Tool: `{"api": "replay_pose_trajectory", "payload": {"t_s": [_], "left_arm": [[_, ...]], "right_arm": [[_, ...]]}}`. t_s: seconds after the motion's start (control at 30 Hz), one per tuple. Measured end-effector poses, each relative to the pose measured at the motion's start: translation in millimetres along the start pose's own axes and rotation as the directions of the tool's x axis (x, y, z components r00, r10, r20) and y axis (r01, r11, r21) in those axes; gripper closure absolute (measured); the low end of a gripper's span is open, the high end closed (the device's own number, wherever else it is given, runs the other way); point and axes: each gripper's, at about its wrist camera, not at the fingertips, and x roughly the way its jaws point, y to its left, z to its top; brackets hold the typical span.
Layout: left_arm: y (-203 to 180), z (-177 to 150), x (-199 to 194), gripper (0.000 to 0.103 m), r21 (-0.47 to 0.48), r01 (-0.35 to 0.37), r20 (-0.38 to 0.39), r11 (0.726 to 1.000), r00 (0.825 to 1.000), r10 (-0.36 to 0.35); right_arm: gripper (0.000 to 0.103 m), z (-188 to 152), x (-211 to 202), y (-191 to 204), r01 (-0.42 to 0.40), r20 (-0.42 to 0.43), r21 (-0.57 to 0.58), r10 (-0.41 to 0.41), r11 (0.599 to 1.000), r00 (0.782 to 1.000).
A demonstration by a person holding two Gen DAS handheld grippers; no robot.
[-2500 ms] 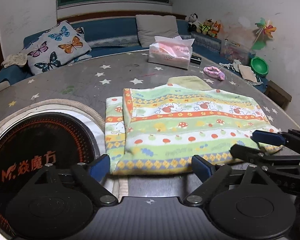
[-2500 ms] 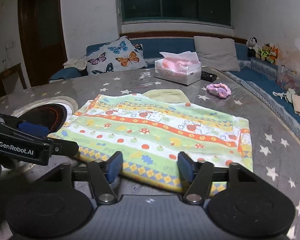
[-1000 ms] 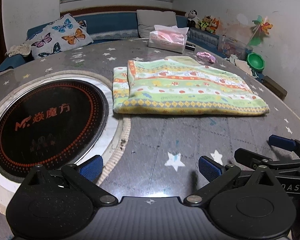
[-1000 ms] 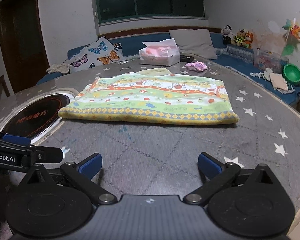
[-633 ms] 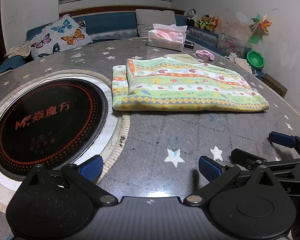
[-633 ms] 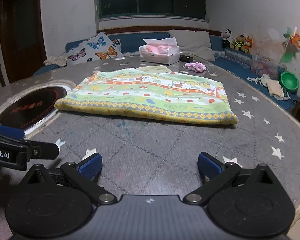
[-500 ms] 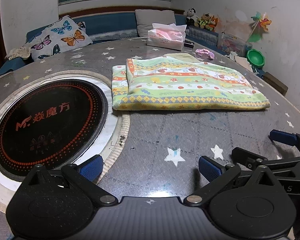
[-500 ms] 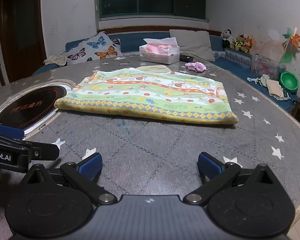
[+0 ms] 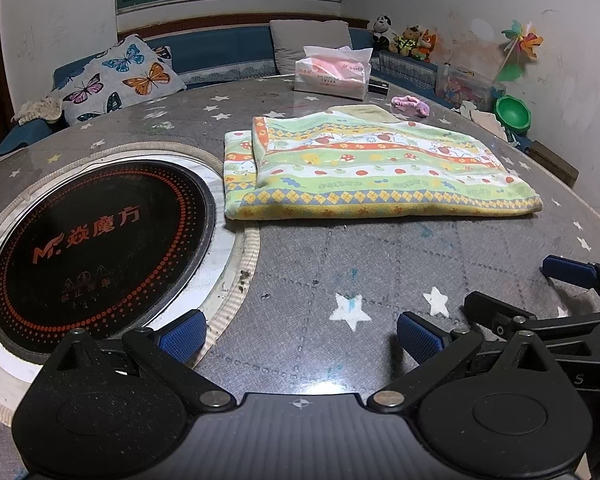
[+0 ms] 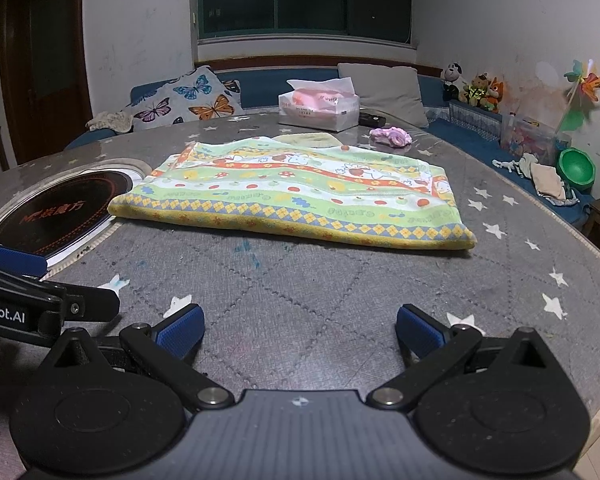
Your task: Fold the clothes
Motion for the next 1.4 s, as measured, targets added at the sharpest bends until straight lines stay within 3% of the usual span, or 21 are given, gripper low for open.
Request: {"api": "replay_pose_trajectory", "payload": {"t_s": [1.4], "left_arm": [[-0.9, -2.2, 0.3, 0.000, 0.011, -0.003, 0.007, 1.000, 1.000, 0.003]], "right_arm": [[0.000, -1.1, -0.5, 0.8, 0.000, 0.006, -0.001, 0.000, 1.000, 1.000]]}}
